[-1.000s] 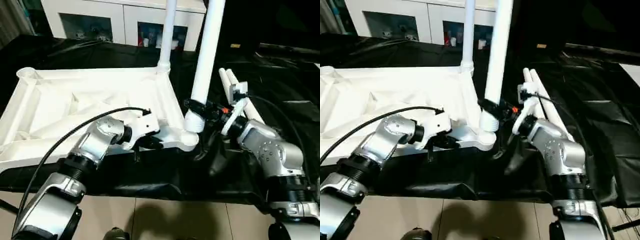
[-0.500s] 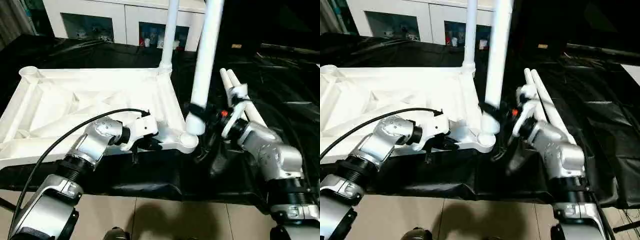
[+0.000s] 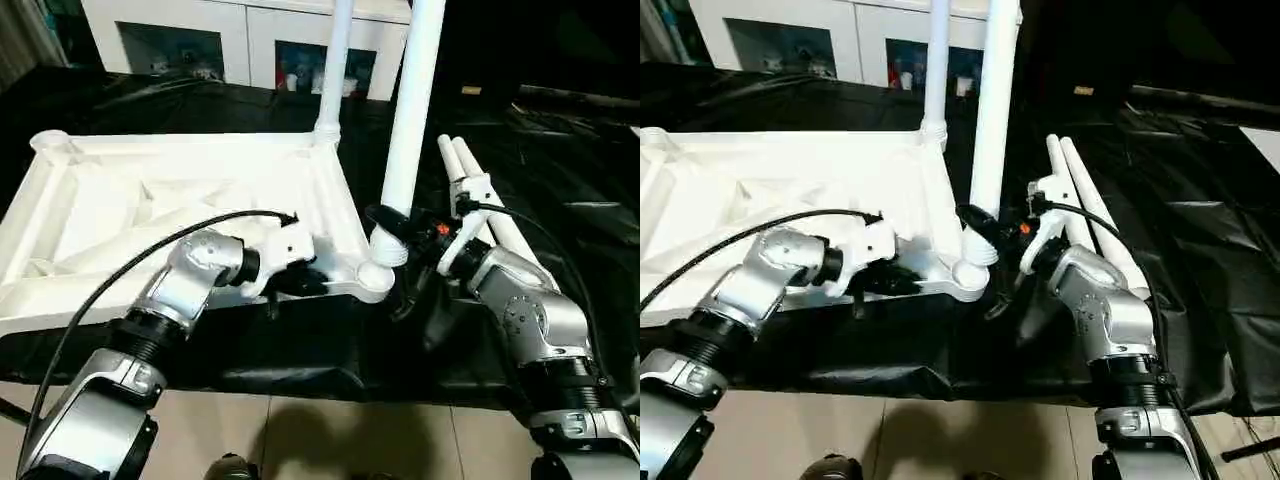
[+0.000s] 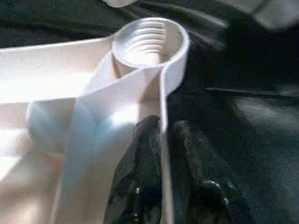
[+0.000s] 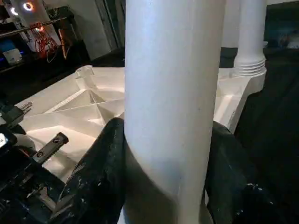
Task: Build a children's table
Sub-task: Insert table leg to table base
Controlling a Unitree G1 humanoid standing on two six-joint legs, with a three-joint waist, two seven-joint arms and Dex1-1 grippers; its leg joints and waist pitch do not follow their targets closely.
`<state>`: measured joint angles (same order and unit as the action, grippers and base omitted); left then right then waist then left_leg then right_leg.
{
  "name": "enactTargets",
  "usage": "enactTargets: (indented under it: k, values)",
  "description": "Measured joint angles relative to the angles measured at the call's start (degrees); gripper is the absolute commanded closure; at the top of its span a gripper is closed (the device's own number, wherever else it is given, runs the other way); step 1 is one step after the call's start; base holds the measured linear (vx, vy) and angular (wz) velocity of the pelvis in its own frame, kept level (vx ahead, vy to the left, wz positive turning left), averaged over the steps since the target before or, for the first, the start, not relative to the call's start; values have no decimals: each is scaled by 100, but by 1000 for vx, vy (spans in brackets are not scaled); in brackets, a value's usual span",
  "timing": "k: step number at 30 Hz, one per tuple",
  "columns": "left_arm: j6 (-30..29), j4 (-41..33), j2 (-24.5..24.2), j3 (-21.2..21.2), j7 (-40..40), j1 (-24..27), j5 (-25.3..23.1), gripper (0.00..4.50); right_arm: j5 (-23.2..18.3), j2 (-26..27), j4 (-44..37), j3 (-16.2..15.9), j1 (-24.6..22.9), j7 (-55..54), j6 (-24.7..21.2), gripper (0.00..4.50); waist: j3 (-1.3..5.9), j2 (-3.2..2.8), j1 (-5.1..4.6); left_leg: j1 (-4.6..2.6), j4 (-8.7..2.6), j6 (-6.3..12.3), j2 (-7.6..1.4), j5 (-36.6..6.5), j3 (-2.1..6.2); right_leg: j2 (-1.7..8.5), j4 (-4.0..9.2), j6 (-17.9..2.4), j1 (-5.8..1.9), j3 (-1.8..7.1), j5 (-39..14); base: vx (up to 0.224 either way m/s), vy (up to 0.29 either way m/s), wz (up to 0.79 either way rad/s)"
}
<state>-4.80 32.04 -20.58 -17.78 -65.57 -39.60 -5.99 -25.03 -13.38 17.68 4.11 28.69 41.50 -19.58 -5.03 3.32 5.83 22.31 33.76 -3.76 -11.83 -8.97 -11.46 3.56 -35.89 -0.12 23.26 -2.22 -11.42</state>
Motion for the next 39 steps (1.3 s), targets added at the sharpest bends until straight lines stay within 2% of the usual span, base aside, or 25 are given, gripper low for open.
enactTargets:
  k: [2,4,7,8,9,12,15,18,20,26,29,33,39]
  values:
    - [24,30,14,0,61,0,-2,341,1,0,-13,0,-4,-3,7,264,-2,3,-6,0,0,0,0,0,0,0,0,0,0,0,0,0,0,0]
    - [27,44,26,0,86,0,-15,374,45,-1,-160,-4,-118,-30,40,264,-5,8,-3,0,-2,0,-1,0,0,0,0,0,1,-1,0,0,0,0]
    - [9,42,27,2,78,7,-6,383,170,-17,-394,-19,-358,-137,215,264,-6,10,-5,0,-2,0,0,0,0,0,1,0,1,1,0,0,0,0]
    - [-25,43,47,41,84,7,38,410,177,-24,-428,-19,-395,-148,223,264,-7,11,-8,0,-1,0,0,0,0,0,1,0,1,1,0,0,0,0]
    - [-53,42,60,103,84,6,125,410,195,-24,-444,-21,-409,-160,223,264,-7,12,-12,-1,0,-1,0,0,0,0,-1,0,1,1,1,0,0,0]
    - [-531,34,267,691,174,-220,775,432,218,-36,-587,-30,-476,-173,224,264,-13,21,-17,0,-1,-2,-1,1,2,0,-8,-2,3,-4,2,0,0,0]
    - [-979,37,555,1469,745,-936,1359,446,225,-34,-736,-58,-512,-193,224,264,-19,27,0,2,0,-3,-1,0,2,1,-10,-5,3,-5,4,0,0,0]
    - [-1001,37,632,1745,1422,-1469,1403,449,238,-32,-839,-126,-523,-225,225,264,-18,26,-9,-5,0,-2,1,0,1,1,-2,-4,-4,0,3,0,0,0]
    - [-1065,116,818,1886,1853,-1559,1414,450,287,-31,-839,-144,-523,-237,226,264,-19,27,-13,0,0,-1,1,0,1,1,4,-4,-3,-1,3,0,0,0]
    - [-1514,103,1275,1870,2241,-1575,1490,450,520,-5,-837,-415,-523,-275,236,264,-23,34,-4,34,0,28,0,15,1,0,10,-4,24,-5,3,0,0,0]
    - [-1757,-368,1386,1742,2117,-1561,1612,450,564,-7,-835,-465,-523,-302,241,264,-23,34,12,35,0,28,-1,15,2,0,10,-4,24,-5,3,0,0,0]
    - [-2197,-1088,1439,1676,1839,-1458,2067,450,580,-31,-840,-461,-523,-300,389,264,-23,34,9,33,3,22,-1,12,1,0,4,-4,24,-4,3,0,0,0]
    - [-2361,-1434,1410,1676,1648,-1419,2218,450,680,-42,-824,-461,-525,-355,393,264,-23,34,-3,29,6,8,-1,5,1,0,1,-4,20,-3,4,0,0,0]
